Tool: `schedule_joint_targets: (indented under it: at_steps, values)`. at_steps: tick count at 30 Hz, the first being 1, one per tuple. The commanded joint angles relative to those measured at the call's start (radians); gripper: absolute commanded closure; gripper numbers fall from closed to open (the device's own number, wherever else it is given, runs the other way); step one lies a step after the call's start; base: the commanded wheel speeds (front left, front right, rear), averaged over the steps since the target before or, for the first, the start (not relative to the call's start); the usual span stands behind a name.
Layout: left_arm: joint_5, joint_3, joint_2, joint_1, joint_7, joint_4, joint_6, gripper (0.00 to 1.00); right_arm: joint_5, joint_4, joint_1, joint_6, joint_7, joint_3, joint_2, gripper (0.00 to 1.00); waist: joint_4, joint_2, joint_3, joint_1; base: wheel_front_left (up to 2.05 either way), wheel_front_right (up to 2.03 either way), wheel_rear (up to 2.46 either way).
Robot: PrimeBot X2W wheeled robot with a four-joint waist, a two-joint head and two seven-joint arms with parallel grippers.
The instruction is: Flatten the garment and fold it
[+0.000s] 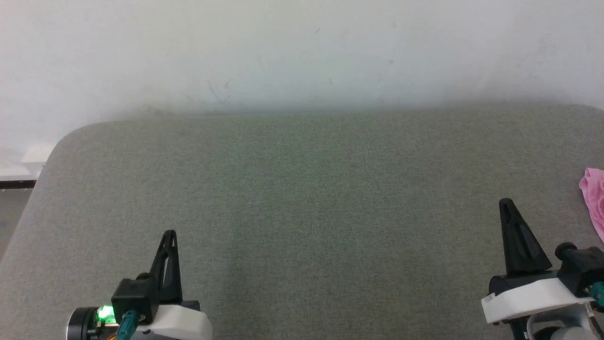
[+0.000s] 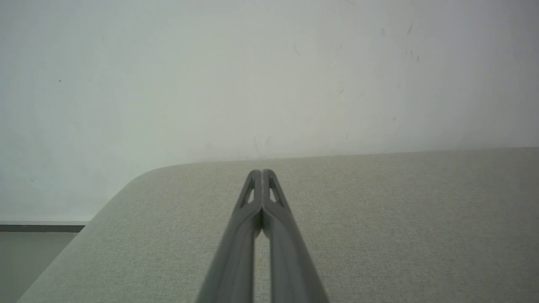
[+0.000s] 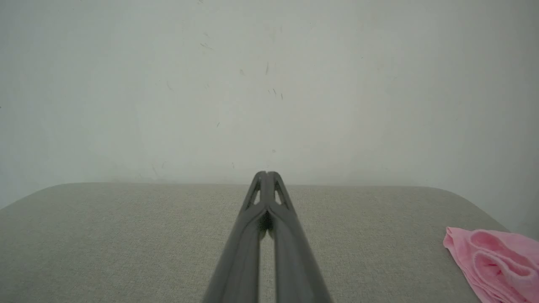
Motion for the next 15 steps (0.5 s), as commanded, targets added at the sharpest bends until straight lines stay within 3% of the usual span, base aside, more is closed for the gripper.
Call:
schedule_joint_targets:
  at_steps: [1,15]
  values:
    - [0.011,0.007,-0.003,-0.018,0.007,0.003,-0.011,1.0,-0.011,0.002,-0.011,-0.001,0.007,0.002,0.003,1.0,0.0,0.0,0.0,-0.0001,0.0,0.0,0.0]
    - [0.016,0.015,-0.012,-0.03,0.035,0.005,-0.029,1.0,-0.029,0.007,-0.017,-0.001,0.035,0.013,0.004,1.0,0.001,0.0,0.002,-0.0001,0.0,0.0,0.0]
